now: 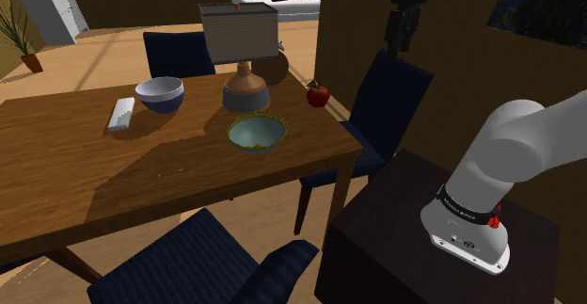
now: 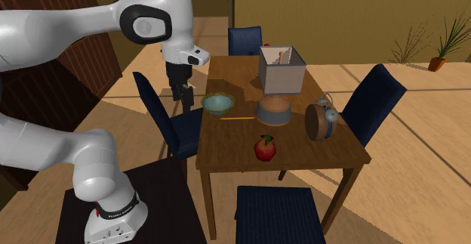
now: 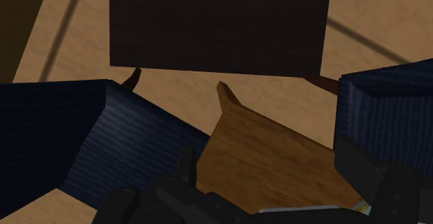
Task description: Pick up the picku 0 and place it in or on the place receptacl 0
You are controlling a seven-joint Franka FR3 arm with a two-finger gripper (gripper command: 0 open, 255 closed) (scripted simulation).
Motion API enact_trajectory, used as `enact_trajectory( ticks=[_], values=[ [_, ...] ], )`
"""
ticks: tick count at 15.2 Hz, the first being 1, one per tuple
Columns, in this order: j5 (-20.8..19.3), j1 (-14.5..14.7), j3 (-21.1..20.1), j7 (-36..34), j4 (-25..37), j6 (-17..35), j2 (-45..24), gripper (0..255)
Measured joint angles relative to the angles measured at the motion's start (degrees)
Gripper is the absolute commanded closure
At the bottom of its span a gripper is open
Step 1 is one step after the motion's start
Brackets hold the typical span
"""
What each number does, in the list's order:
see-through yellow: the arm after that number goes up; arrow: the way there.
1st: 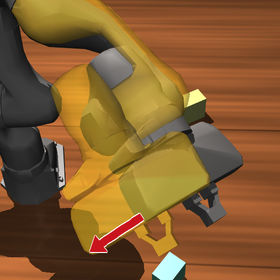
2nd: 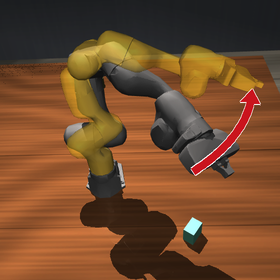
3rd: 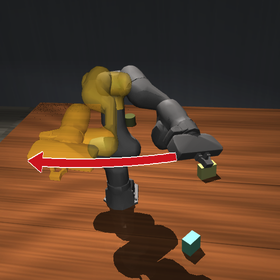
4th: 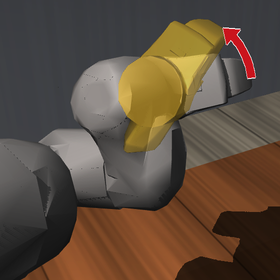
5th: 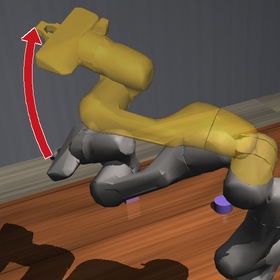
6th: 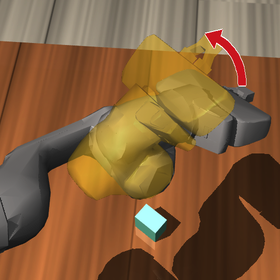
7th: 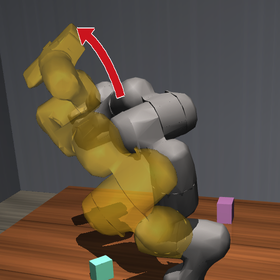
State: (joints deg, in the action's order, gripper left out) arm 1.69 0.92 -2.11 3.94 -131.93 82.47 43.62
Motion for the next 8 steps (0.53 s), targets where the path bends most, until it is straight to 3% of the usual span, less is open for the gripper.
enact_trajectory(
  ticks=[8],
  values=[
    [-1.89, -0.67, 1.13, 2.3, 2.23, 8.51, -11.36, 0]
  ],
)
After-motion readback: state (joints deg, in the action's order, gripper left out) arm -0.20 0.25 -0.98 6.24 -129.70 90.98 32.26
